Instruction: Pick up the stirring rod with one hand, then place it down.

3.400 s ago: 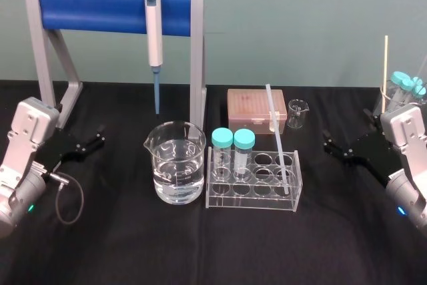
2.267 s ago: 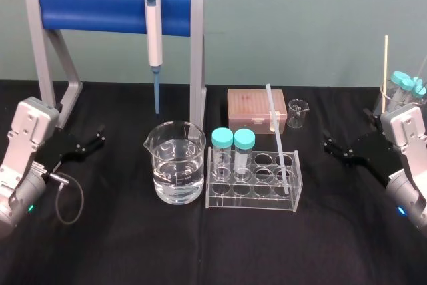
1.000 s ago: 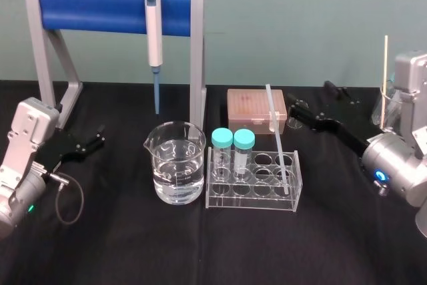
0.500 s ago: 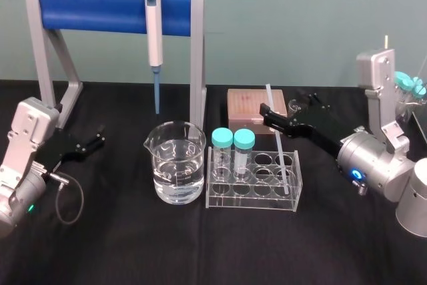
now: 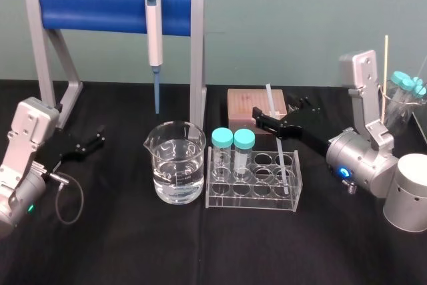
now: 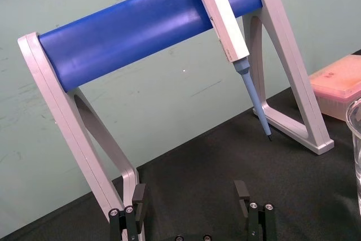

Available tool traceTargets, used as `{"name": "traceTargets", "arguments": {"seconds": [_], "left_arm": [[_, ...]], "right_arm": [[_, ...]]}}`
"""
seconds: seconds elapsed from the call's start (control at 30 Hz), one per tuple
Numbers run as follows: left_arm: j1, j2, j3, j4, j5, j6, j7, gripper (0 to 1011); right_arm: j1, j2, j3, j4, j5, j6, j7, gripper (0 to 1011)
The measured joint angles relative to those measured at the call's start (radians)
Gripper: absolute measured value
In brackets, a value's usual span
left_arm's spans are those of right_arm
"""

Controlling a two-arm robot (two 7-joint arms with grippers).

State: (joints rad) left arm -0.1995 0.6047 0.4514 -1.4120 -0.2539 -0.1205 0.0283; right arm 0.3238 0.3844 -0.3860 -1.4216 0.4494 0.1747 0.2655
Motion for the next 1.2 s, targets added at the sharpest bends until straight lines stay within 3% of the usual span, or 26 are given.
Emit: {"name": "traceTargets", "arguments": {"seconds": [0.3, 0.73, 1.2], "left_arm": [[0.0, 0.0, 0.0, 0.0, 0.0, 0.0, 0.0, 1000], [0.0, 0.0, 0.0, 0.0, 0.0, 0.0, 0.0, 1000], [0.0, 0.0, 0.0, 0.0, 0.0, 0.0, 0.0, 1001]], "right_arm": [[0.013, -0.025, 0.009, 0.031, -0.029, 0.003, 0.002, 1000], [0.012, -0.022, 0.008, 0.028, -0.024, 0.003, 0.002, 967], [0.011, -0.021, 0.008, 0.026, -0.021, 0.002, 0.002, 568]]}}
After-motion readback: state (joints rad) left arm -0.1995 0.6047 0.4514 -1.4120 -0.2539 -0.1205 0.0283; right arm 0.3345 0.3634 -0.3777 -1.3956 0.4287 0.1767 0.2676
